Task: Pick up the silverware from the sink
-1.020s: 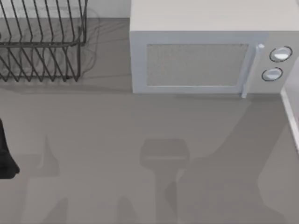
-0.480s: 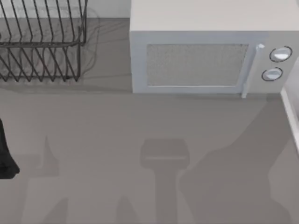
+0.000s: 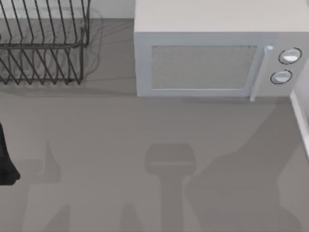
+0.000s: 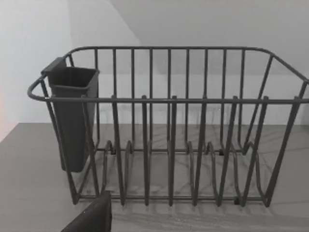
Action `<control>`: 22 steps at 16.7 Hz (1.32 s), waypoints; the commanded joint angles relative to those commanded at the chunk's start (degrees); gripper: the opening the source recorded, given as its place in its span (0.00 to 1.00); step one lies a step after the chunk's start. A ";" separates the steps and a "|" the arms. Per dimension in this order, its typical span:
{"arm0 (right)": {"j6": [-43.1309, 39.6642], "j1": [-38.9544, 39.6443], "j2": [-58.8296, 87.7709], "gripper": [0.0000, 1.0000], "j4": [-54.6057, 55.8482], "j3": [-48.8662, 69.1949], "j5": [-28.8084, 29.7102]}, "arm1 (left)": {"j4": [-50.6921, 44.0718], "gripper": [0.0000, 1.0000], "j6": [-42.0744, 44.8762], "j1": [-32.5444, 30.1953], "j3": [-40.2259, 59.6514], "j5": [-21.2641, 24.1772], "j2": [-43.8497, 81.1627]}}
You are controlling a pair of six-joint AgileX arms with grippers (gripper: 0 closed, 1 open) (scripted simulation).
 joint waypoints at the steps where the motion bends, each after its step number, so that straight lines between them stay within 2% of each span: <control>1: 0.00 0.00 0.00 0.32 0.00 0.00 0.00 | 0.00 1.00 0.00 0.00 0.00 0.00 0.00; 5: 0.00 0.00 0.00 0.02 0.00 0.00 0.00 | 0.00 1.00 0.00 0.00 0.00 0.00 0.00; 6: 0.00 0.00 0.00 0.00 0.00 0.00 0.00 | 0.00 1.00 0.00 0.00 0.00 0.00 0.00; 16: 0.57 0.16 -2.76 0.00 -1.61 1.46 -0.67 | 0.00 1.00 0.00 0.00 0.00 0.00 0.00; 19: 0.50 0.10 -4.19 0.00 -7.40 6.07 -0.69 | 0.00 1.00 0.00 0.00 0.00 0.00 0.00; 22: 0.43 0.06 -6.68 0.00 -17.61 12.43 -0.73 | 0.00 1.00 0.00 0.00 0.00 0.00 0.00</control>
